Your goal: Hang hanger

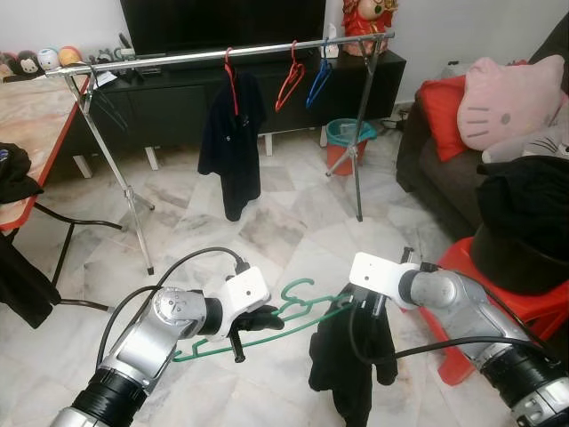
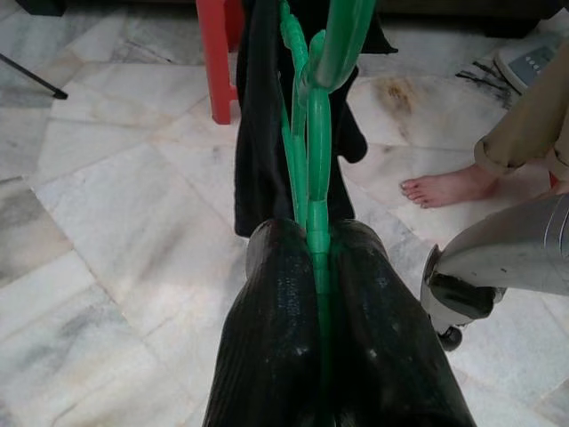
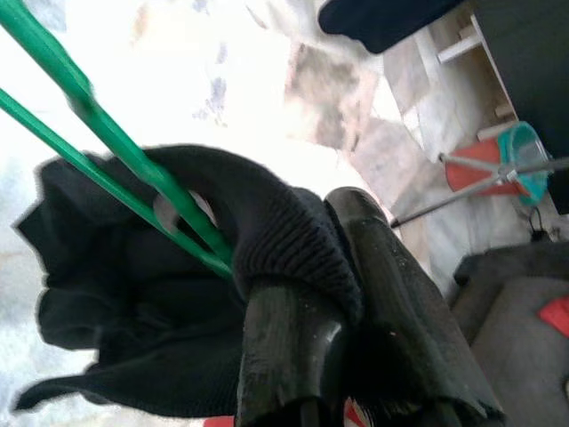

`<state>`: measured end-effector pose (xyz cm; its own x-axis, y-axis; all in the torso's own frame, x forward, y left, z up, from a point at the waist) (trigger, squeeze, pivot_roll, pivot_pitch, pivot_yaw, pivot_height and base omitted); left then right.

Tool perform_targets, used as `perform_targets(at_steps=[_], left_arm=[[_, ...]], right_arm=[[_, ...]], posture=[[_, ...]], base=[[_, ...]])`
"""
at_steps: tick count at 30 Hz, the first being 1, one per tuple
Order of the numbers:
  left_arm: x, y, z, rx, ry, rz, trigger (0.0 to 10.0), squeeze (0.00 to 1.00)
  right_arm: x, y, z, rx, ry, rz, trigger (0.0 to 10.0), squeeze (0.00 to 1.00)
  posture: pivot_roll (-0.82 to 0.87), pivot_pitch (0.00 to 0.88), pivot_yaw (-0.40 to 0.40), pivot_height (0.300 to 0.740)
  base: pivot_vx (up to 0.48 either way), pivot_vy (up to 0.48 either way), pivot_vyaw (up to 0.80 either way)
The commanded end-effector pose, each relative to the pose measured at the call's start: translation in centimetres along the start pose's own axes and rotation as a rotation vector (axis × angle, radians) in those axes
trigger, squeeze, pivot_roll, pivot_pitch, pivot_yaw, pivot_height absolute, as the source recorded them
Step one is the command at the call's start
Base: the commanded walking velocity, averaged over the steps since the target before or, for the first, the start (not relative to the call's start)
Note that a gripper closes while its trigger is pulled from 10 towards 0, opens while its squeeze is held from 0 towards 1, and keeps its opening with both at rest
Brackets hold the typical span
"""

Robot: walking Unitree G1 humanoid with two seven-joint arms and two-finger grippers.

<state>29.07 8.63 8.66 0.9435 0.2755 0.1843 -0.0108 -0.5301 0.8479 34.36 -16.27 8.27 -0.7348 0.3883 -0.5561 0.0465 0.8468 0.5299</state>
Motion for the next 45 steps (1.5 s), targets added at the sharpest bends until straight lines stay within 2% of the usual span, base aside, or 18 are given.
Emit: perform_targets(at_steps=[1,6,17,19,22,34,36,37,39,40,42,45], left_arm=[[-0.1,1.3,0.0,-0.061,-0.014,0.038,10.0,0.0],[0.1,1.6,0.1,-0.077,-0.005,0.044,10.0,0.0],[2.0,1.5,0.6,-0.072,0.145,0.075,10.0,0.0],[1.9,1.7,0.7,-0.09,0.144,0.072,10.0,0.0],[1.6,1.8,0.9,-0.103,0.122,0.069,10.0,0.0],[1.7,1.9,1.4,-0.112,0.13,0.077,10.0,0.0],[1.7,1.9,1.4,-0.113,0.128,0.075,10.0,0.0],[1.7,1.9,1.4,-0.113,0.128,0.075,10.0,0.0],[1.7,1.8,1.4,-0.112,0.129,0.074,10.0,0.0],[1.6,1.7,1.3,-0.109,0.128,0.073,10.0,0.0],[1.5,1.4,1.1,-0.102,0.123,0.07,10.0,0.0],[1.6,1.3,1.0,-0.1,0.124,0.068,10.0,0.0]], right_arm=[[-0.8,2.4,-0.3,-0.112,-0.009,-0.002,10.0,0.0],[-0.5,3.8,-0.4,-0.179,0.029,-0.011,10.0,0.0],[1.3,6.0,-2.2,-0.298,0.219,-0.031,10.0,0.0],[2.3,6.5,-3.0,-0.336,0.3,-0.041,10.0,0.0],[3.1,6.8,-3.6,-0.354,0.354,-0.06,10.0,0.0],[5.0,9.4,-5.6,-0.494,0.48,-0.063,10.0,0.0],[3.1,8.5,-4.6,-0.449,0.33,-0.05,10.0,0.0],[3.1,8.5,-4.6,-0.449,0.33,-0.05,10.0,0.0],[1.4,7.4,-3.7,-0.394,0.226,-0.012,10.0,0.0],[0.3,6.7,-3.2,-0.357,0.154,0.022,10.0,0.0],[-2.9,3.6,-1.9,-0.191,-0.057,0.137,10.0,0.0],[-3.5,2.6,-1.7,-0.146,-0.103,0.174,10.0,0.0]], posture=[[0.09,0.0,0.0,0.74],[0.09,0.0,0.001,0.74],[0.08,0.0,0.002,0.74],[0.08,0.0,0.003,0.74],[0.08,0.0,0.003,0.74],[0.08,0.0,0.003,0.74],[0.08,0.0,0.002,0.74],[0.08,0.0,0.002,0.74],[0.08,0.0,0.002,0.74],[0.08,0.0,0.002,0.74],[0.08,0.0,0.001,0.74],[0.09,0.0,-0.002,0.74]], base=[[0.0,0.0,0.0],[0.0,0.0,0.0],[0.0,0.0,0.0],[0.0,0.0,0.0],[0.0,0.0,0.0],[0.0,0.0,0.0],[0.0,0.0,0.0],[0.0,0.0,0.0],[0.0,0.0,0.0],[0.0,0.0,0.0],[0.0,0.0,0.0],[0.0,0.0,0.0]])
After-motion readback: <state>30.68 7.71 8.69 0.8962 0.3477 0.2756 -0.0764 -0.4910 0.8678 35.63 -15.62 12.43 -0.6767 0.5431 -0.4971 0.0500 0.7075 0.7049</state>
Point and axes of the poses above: a point about 5 cm out from each wrist's last joint towards the gripper, its own z axis pointing out of the wrist towards the gripper, its own y axis along the axis of the wrist's last joint, x = y × z, the point moved 3 cm from there along z, pointing out of the wrist towards the gripper, and after that the axes turned 3 degrees about z, right-handed, at the moved point
